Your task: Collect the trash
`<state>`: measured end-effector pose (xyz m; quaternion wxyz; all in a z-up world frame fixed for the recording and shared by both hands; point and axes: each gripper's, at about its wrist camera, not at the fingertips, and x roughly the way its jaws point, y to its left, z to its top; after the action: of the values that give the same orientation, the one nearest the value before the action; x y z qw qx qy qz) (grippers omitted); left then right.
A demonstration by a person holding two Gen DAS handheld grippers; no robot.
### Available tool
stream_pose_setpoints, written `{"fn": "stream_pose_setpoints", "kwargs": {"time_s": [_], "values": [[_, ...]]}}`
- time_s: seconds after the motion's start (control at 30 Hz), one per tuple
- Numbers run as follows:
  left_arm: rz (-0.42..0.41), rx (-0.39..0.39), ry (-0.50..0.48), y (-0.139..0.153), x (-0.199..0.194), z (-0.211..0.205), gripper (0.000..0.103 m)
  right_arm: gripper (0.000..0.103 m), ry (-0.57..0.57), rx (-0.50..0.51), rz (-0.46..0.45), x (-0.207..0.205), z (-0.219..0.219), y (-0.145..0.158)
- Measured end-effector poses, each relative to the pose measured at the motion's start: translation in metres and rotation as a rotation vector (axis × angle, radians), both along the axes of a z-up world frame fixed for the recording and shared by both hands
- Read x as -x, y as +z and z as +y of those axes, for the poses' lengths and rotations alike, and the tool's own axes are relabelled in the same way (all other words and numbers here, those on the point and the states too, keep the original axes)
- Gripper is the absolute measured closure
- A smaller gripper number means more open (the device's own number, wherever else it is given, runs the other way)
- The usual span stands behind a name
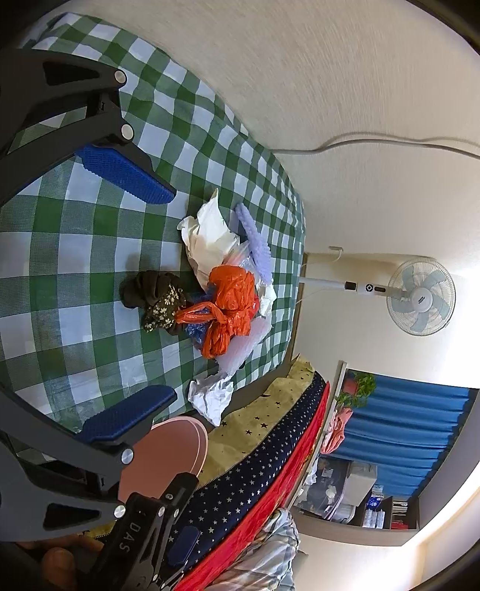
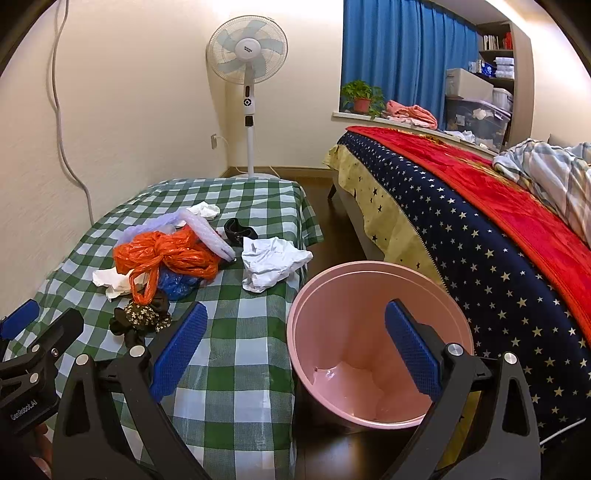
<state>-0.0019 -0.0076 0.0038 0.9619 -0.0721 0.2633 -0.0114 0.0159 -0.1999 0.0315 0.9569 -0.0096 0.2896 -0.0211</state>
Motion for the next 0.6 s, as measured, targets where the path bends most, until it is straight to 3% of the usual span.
{"fn": "stream_pose_setpoints", "kwargs": {"time_s": [0.6], "values": [[0.0, -0.002, 0.002, -0.0001, 0.0013, -0.0018, 0.008, 0.009, 0.002, -0.004, 0.002, -0.0003, 0.0005, 0.0002]]}}
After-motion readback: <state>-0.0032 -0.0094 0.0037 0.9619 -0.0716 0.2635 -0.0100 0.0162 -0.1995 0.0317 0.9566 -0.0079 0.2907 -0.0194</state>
